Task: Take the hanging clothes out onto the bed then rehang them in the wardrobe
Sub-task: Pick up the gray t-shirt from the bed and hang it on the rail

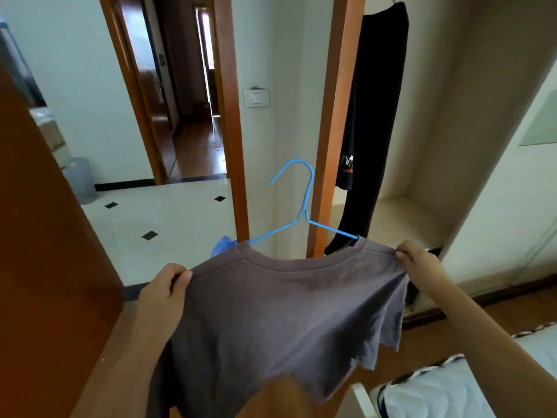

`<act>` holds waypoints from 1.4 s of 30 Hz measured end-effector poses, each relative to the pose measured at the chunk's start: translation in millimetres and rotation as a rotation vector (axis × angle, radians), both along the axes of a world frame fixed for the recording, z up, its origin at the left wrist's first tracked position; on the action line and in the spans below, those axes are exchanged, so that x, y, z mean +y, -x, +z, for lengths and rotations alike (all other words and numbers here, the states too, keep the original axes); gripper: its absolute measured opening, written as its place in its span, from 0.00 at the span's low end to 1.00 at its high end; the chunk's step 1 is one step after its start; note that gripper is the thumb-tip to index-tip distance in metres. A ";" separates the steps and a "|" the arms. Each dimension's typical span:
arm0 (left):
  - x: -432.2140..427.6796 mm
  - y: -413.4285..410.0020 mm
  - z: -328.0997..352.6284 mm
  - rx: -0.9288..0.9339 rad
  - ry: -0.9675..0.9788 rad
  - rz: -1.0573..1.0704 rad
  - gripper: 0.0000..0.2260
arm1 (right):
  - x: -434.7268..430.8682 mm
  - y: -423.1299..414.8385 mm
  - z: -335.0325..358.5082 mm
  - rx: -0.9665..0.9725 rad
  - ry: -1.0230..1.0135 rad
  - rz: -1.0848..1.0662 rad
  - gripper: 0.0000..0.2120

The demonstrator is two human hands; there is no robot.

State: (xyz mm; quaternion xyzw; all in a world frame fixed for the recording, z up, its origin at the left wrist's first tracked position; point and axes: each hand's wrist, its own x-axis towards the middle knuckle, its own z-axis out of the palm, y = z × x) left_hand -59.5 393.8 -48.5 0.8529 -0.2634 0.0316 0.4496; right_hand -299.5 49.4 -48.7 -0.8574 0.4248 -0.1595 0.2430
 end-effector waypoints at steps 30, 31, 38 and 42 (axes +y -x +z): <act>-530.2 6.2 -54.1 0.160 -0.041 -0.901 0.09 | -175.9 140.0 -31.1 0.104 -0.013 -1.237 0.12; -540.4 9.4 -55.1 0.149 -0.032 -0.913 0.09 | -176.1 143.9 -32.0 0.110 -0.010 -1.253 0.12; -631.8 23.1 -42.0 0.062 0.073 -0.896 0.08 | -232.1 154.9 -30.2 0.155 0.063 -1.245 0.11; -717.8 28.8 -14.1 -0.083 0.165 -0.854 0.08 | -312.1 162.8 -16.0 0.125 0.182 -1.199 0.11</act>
